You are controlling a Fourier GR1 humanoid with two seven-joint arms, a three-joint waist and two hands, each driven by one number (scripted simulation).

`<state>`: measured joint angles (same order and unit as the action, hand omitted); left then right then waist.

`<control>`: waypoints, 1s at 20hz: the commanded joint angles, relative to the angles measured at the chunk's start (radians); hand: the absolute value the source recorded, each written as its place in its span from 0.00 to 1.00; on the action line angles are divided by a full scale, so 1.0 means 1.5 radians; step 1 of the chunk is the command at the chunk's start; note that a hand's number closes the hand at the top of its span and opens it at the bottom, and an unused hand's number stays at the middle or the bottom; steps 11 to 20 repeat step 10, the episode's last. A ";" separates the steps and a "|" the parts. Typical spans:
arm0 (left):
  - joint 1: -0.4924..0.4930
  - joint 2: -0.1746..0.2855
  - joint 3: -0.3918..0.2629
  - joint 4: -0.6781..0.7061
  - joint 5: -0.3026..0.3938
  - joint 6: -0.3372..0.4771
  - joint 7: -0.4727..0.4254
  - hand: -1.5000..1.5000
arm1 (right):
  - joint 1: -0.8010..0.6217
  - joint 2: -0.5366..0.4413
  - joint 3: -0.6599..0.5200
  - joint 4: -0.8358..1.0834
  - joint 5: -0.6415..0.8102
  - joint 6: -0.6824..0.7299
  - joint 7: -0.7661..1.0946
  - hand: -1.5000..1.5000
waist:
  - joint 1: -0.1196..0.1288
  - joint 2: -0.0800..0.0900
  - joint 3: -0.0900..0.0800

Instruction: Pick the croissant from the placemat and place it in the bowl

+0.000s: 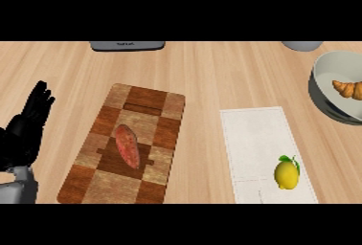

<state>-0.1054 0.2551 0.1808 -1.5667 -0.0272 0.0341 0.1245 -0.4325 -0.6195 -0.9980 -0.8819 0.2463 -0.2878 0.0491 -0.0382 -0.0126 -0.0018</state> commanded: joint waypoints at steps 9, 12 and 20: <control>-0.021 -0.008 -0.010 -0.014 -0.009 0.003 0.024 0.50 | 0.287 0.129 -0.126 -0.396 -0.238 0.224 0.057 0.00 | 0.011 0.005 0.001; 0.005 -0.017 -0.011 0.003 -0.013 -0.003 -0.017 0.50 | 0.280 0.178 -0.088 -0.433 -0.211 0.175 0.064 0.00 | 0.020 0.007 0.001; 0.005 -0.017 -0.011 0.003 -0.013 -0.003 -0.017 0.50 | 0.280 0.178 -0.088 -0.433 -0.211 0.175 0.064 0.00 | 0.020 0.007 0.001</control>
